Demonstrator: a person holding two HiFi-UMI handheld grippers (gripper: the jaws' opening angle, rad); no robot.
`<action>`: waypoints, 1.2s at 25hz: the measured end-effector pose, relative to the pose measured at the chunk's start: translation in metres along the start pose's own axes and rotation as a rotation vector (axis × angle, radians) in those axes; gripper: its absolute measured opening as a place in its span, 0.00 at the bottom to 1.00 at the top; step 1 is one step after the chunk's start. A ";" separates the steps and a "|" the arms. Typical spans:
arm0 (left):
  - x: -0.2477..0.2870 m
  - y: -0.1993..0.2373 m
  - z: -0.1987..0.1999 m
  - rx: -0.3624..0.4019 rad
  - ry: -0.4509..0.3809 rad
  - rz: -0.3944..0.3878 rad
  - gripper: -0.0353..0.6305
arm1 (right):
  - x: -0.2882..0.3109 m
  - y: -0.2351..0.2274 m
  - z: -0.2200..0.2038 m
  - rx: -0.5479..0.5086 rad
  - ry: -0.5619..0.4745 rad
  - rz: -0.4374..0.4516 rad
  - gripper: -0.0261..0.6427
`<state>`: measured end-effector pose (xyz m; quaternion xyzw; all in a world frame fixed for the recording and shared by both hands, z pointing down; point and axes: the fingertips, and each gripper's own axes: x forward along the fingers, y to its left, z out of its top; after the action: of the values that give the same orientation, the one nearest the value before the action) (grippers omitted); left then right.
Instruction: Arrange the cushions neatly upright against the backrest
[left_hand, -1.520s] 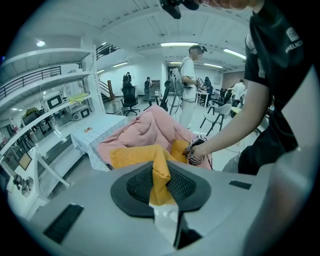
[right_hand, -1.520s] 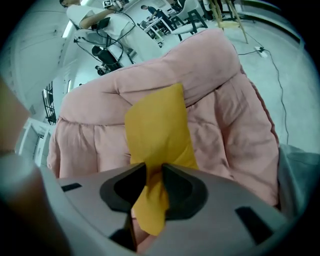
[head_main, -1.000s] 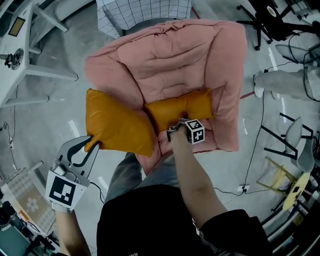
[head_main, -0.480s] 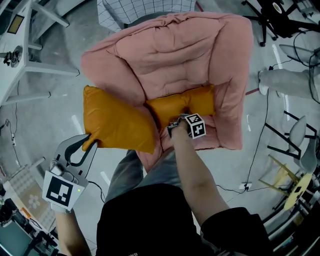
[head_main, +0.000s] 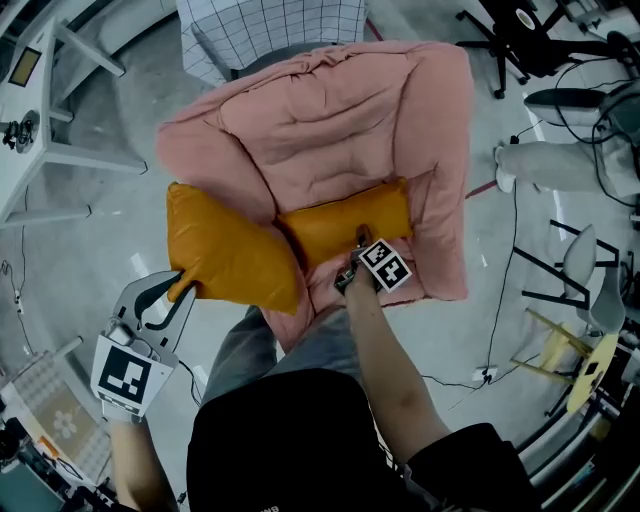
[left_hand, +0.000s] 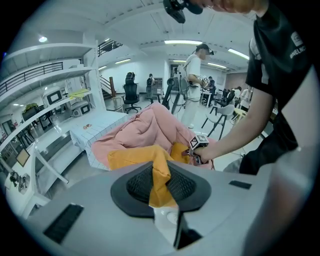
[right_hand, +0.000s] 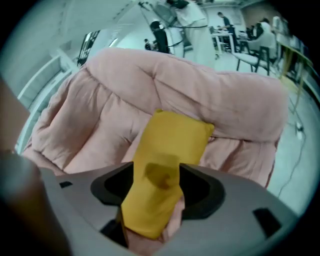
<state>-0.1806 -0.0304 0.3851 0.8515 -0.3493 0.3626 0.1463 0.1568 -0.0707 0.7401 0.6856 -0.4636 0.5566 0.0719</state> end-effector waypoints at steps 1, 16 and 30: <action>0.001 0.000 0.001 0.002 -0.004 -0.003 0.15 | 0.000 0.001 0.000 -0.066 0.029 -0.006 0.45; 0.004 0.000 0.005 0.004 0.008 -0.007 0.15 | 0.053 -0.007 -0.023 -0.252 0.334 0.084 0.45; -0.001 0.003 -0.008 0.036 -0.009 -0.036 0.15 | -0.055 0.103 -0.100 0.028 0.570 0.774 0.49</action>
<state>-0.1872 -0.0277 0.3900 0.8619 -0.3280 0.3622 0.1357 0.0161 -0.0363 0.6884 0.2838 -0.6390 0.7145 -0.0259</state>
